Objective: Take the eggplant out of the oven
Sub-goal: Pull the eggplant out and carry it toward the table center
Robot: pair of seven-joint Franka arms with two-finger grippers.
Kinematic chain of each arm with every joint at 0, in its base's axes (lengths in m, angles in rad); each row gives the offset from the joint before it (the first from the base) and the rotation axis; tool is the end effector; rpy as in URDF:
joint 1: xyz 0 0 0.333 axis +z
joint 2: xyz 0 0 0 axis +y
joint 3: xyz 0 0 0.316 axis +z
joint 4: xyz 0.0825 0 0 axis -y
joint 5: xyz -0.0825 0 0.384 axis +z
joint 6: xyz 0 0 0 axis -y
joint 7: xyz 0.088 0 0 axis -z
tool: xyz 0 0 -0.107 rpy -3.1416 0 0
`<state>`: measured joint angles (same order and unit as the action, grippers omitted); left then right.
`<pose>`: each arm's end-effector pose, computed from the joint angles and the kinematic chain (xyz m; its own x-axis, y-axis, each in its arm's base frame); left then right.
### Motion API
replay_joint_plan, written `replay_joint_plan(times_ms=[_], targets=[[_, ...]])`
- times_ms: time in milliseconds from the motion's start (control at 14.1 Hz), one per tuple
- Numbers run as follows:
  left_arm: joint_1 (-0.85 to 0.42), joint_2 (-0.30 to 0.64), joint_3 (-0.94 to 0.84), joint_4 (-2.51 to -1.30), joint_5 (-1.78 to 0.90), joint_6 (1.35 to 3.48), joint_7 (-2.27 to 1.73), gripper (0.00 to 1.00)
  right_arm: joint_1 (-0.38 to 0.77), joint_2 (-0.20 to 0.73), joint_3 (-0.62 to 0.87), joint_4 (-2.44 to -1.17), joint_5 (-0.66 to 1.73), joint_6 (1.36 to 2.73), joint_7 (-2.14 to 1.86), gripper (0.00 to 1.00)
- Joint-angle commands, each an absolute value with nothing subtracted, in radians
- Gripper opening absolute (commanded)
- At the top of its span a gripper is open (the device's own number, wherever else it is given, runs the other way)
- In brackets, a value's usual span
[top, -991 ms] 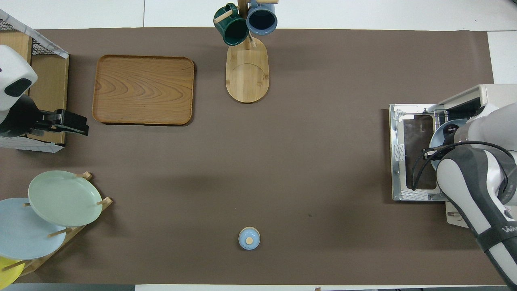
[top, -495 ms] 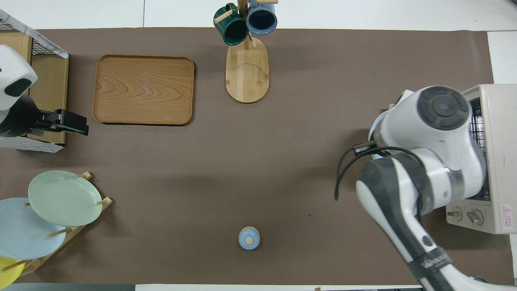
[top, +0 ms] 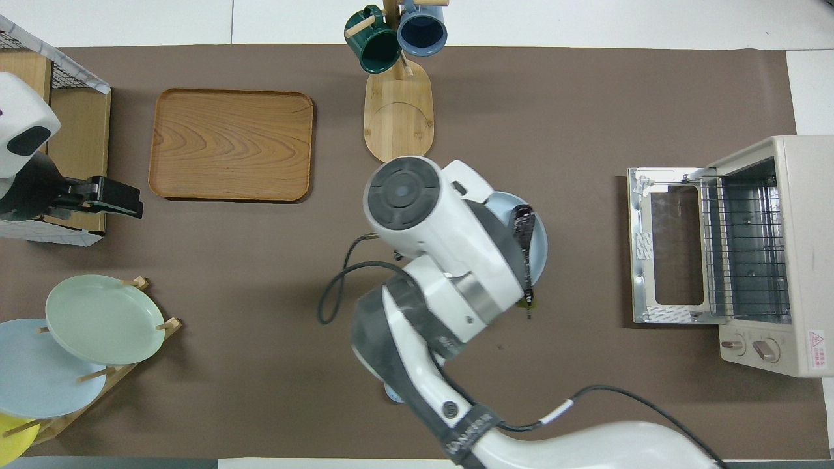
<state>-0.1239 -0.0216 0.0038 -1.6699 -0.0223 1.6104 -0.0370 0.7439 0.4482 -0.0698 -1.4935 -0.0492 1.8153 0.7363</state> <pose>0.5445 -0.0680 0.5930 0.9959 -0.0820 -0.0387 -0.0813 -0.9965 0.0209 0.5240 0.4221 0.4033 0.9981 -0.0452 -0.0421 -0.0389 -0.9893 0.1407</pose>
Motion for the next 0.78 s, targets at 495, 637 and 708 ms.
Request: replay_joint_plan(times_ms=[495, 637, 708], targets=[[-0.123, -0.043, 0.006, -1.689, -0.021, 1.617, -0.035, 1.00, 0.801, 0.491, -0.023, -1.632, 0.020, 2.236, 0.870, 0.09], [-0.123, -0.041, 0.006, -1.689, -0.021, 1.617, -0.037, 1.00, 0.784, 0.492, -0.028, -1.554, 0.012, 2.160, 0.867, 0.20], [-0.123, -0.041, 0.006, -1.689, -0.021, 1.617, -0.035, 1.00, 0.753, 0.489, -0.029, -1.540, 0.005, 2.113, 0.848, 0.20]])
